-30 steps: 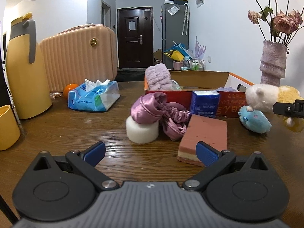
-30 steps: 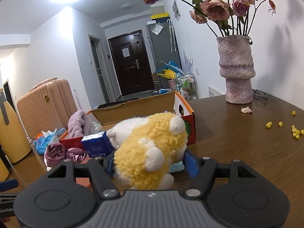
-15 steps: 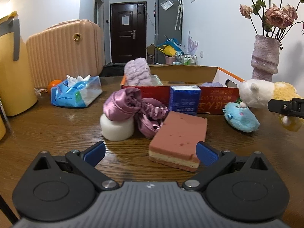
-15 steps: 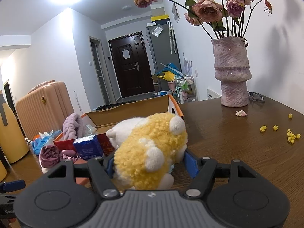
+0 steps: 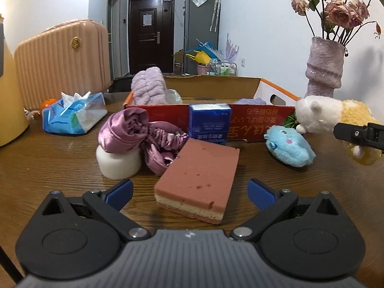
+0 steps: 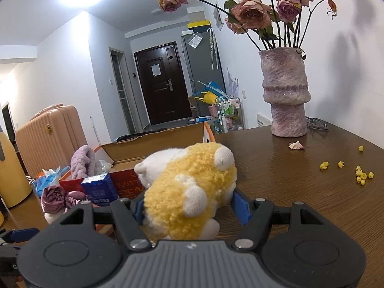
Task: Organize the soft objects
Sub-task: 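Reach the left tool to the pink sponge and close on it while the right tool holds the plush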
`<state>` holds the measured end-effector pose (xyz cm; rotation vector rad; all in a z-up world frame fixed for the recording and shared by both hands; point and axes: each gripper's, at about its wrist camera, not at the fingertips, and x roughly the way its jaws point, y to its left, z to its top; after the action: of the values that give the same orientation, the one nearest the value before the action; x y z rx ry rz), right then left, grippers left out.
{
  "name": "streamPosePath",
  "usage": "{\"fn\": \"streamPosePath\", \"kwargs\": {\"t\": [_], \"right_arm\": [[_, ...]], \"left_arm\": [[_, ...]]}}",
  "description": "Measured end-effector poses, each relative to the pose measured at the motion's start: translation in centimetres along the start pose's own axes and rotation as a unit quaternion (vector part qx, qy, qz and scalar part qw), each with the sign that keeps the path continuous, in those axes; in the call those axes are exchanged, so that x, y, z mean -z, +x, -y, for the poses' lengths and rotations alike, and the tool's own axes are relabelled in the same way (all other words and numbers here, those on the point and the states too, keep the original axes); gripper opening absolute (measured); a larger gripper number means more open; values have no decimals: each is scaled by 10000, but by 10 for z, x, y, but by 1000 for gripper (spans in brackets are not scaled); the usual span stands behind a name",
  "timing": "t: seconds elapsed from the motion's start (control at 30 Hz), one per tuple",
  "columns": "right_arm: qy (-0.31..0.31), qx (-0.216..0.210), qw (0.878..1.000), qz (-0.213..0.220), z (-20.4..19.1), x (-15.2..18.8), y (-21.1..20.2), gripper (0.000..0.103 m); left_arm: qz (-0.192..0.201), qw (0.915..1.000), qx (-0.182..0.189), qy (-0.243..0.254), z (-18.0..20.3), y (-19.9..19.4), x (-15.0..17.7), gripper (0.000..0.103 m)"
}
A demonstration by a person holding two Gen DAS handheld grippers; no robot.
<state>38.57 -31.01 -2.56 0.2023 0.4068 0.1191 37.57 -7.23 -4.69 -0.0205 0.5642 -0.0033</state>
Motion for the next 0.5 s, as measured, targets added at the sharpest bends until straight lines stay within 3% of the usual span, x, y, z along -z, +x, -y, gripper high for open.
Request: {"fn": "streamPosePath", "kwargs": {"t": [0.5], "right_arm": [[76, 61, 9999, -101, 3, 3, 7, 68]], "left_arm": [[-332, 9993, 195, 37, 4, 30, -8, 103]]}}
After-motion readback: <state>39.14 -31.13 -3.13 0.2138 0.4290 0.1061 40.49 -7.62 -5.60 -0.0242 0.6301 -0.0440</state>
